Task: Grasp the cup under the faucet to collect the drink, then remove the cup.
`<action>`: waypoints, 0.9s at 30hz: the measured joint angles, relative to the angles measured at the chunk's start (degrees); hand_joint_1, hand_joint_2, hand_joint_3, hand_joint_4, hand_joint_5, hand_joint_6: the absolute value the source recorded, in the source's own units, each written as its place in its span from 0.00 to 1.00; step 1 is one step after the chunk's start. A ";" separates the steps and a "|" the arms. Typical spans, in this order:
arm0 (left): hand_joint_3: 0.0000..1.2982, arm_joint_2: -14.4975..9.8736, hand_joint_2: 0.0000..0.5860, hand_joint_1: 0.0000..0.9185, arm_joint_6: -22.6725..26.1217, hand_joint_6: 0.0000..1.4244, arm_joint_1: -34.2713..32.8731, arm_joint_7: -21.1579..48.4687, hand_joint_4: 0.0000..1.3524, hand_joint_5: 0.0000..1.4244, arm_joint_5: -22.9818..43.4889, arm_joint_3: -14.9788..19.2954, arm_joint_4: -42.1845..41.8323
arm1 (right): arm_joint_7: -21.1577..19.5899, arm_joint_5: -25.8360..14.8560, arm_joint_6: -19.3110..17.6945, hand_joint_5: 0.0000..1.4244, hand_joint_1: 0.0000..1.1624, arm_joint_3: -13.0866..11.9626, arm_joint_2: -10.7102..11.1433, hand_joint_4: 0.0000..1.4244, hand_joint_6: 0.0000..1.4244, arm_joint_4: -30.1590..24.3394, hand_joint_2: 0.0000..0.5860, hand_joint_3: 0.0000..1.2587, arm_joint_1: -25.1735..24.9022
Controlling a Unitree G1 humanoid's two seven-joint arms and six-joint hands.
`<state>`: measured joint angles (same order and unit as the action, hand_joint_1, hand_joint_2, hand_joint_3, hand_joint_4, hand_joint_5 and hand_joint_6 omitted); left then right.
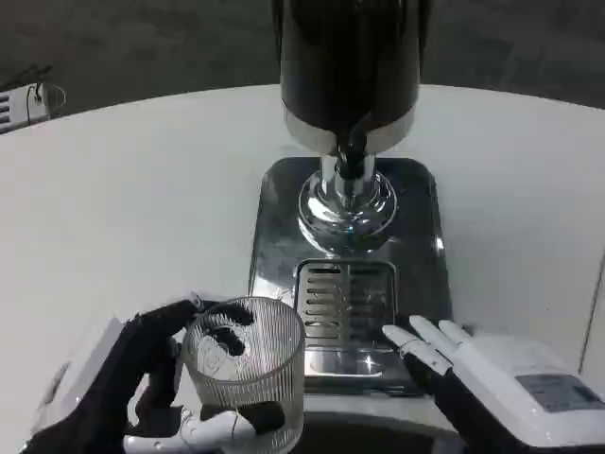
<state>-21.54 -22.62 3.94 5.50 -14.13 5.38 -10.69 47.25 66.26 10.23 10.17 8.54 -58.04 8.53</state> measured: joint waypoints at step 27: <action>0.77 0.16 0.00 0.64 0.00 1.00 -0.07 0.00 0.85 0.97 -0.07 -0.12 0.27 | 1.07 0.02 0.00 0.00 0.52 0.20 -1.13 0.00 0.00 0.26 0.78 0.06 -0.78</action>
<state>-21.38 -22.62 3.86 5.50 -14.19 5.25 -10.42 48.32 66.28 10.22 10.37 7.41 -57.78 7.75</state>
